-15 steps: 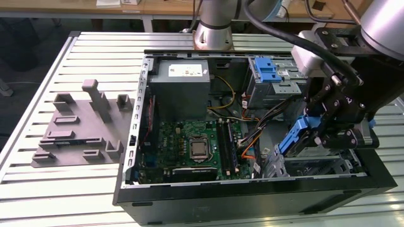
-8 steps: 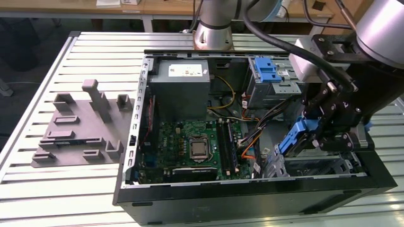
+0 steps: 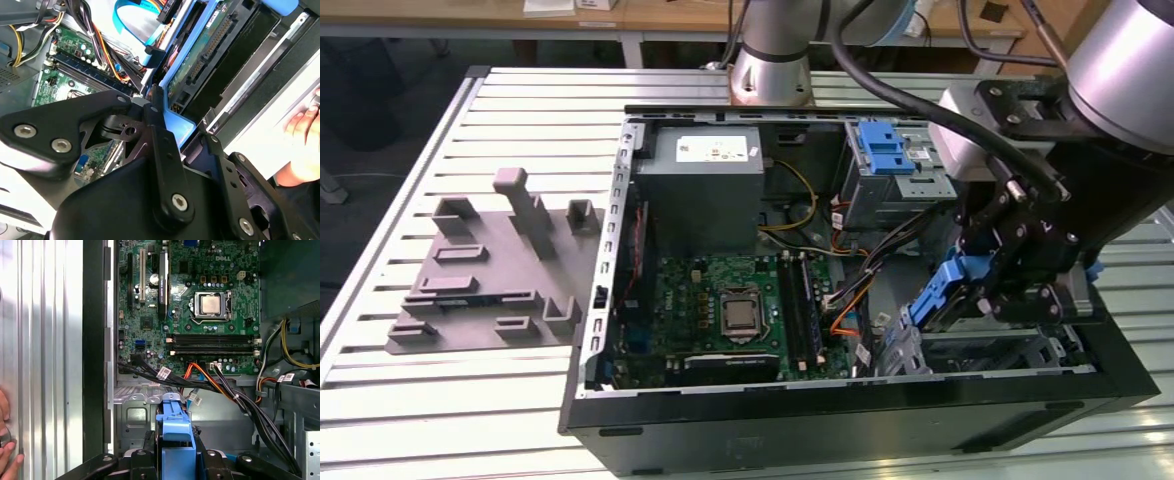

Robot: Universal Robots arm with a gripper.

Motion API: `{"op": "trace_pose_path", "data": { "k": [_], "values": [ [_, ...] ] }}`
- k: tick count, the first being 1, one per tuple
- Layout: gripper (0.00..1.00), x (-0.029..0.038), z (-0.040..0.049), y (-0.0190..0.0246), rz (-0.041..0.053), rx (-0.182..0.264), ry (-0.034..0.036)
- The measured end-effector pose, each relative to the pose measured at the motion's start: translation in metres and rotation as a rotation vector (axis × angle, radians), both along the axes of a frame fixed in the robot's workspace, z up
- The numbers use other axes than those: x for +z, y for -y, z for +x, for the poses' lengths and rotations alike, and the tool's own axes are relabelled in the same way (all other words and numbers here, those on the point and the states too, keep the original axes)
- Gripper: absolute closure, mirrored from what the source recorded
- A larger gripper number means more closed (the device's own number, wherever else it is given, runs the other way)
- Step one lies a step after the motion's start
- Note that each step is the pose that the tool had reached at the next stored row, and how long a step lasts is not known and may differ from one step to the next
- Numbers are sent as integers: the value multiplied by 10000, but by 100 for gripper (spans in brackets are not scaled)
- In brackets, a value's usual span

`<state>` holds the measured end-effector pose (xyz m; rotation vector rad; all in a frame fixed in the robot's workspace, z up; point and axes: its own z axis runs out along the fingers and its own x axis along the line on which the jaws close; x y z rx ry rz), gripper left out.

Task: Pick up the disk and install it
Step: 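Insert the disk into the insertion slot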

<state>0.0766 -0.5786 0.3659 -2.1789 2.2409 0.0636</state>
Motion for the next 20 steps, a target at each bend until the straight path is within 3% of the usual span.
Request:
{"op": "trace_pose_path", "data": {
  "k": [20],
  "values": [
    [62,-64,0,0,4,-1,3]
  ]
}}
